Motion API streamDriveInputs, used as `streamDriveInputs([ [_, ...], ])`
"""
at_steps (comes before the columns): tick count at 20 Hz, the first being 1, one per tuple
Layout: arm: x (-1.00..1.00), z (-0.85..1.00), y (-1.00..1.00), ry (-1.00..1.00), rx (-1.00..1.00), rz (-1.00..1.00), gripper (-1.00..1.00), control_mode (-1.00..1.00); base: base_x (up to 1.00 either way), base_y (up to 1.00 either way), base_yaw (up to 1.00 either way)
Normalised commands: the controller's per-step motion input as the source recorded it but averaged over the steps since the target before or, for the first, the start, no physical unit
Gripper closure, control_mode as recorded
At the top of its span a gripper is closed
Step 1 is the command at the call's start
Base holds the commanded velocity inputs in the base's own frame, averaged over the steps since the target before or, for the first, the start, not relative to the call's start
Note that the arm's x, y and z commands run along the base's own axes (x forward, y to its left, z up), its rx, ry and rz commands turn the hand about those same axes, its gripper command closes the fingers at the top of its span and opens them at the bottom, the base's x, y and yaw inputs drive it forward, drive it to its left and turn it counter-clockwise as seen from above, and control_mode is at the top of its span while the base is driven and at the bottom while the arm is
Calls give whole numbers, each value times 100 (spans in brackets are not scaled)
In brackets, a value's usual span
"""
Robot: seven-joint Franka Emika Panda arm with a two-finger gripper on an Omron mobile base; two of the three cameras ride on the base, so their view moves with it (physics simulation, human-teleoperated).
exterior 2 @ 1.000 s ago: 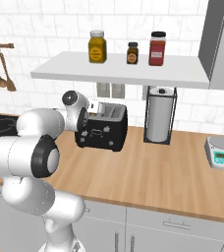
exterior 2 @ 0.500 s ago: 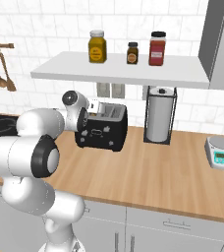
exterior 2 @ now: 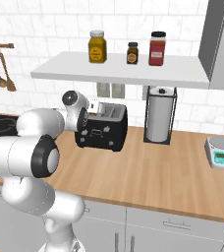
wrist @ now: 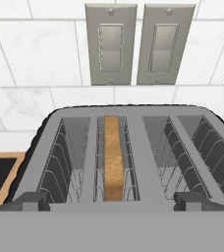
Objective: Start the toaster. Once the lever pops up, take the bread to the plate on the dining counter.
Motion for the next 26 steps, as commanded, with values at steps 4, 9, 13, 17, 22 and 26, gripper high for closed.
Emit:
streamDriveInputs([
  [4,0,0,0,0,0,0,-100,-100,0,0,0],
  [9,0,0,0,0,0,0,-100,-100,0,0,0],
  [13,0,0,0,0,0,0,-100,-100,0,0,0],
  [17,0,0,0,0,0,0,-100,-100,0,0,0],
  [22,0,0,0,0,0,0,-100,-100,0,0,0],
  [26,0,0,0,0,0,0,-100,-100,0,0,0],
])
